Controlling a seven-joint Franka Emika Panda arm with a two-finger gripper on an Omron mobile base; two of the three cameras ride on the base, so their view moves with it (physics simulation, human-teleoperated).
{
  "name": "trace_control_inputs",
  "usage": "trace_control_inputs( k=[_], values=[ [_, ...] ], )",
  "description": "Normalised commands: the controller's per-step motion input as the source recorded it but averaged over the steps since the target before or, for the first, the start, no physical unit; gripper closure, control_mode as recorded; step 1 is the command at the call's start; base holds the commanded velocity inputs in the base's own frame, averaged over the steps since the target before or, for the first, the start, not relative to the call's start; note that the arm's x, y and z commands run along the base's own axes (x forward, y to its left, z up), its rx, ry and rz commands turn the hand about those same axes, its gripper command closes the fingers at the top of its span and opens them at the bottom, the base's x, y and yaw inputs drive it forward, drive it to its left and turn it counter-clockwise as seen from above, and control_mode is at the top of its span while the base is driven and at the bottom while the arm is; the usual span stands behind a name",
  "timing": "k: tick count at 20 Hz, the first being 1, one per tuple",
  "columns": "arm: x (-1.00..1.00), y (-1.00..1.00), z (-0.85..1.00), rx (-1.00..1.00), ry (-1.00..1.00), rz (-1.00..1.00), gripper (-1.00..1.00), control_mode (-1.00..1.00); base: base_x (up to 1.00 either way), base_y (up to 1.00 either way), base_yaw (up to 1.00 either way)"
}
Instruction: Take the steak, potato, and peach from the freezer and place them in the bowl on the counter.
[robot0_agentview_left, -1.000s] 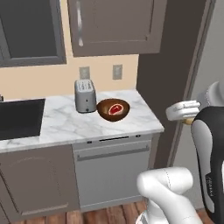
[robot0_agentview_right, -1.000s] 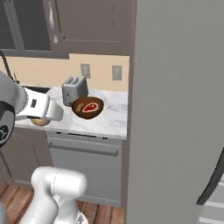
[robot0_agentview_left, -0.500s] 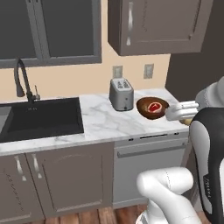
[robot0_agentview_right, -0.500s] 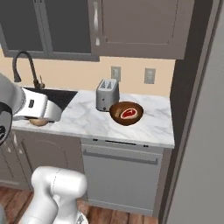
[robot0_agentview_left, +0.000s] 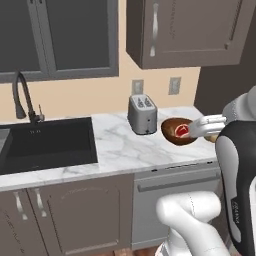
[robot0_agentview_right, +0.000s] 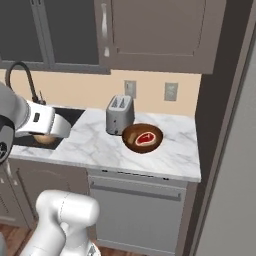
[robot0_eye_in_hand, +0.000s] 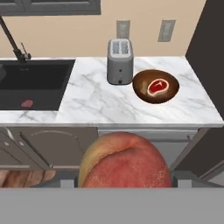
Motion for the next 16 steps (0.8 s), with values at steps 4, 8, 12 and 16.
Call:
trace_control_inputs(
  k=[4,8,12,16],
  values=[
    [0.0,0.0,0.0,0.0,0.0,0.0,1.0,1.0,0.29,-0.33,0.0],
    [0.0,0.0,0.0,0.0,0.0,0.0,1.0,1.0,0.31,-0.38,0.0],
    [0.0,0.0,0.0,0.0,0.0,0.0,1.0,1.0,0.38,-0.21,0.0],
    [0.0,0.0,0.0,0.0,0.0,0.0,1.0,1.0,0.47,-0.1,-0.03]
  ],
)
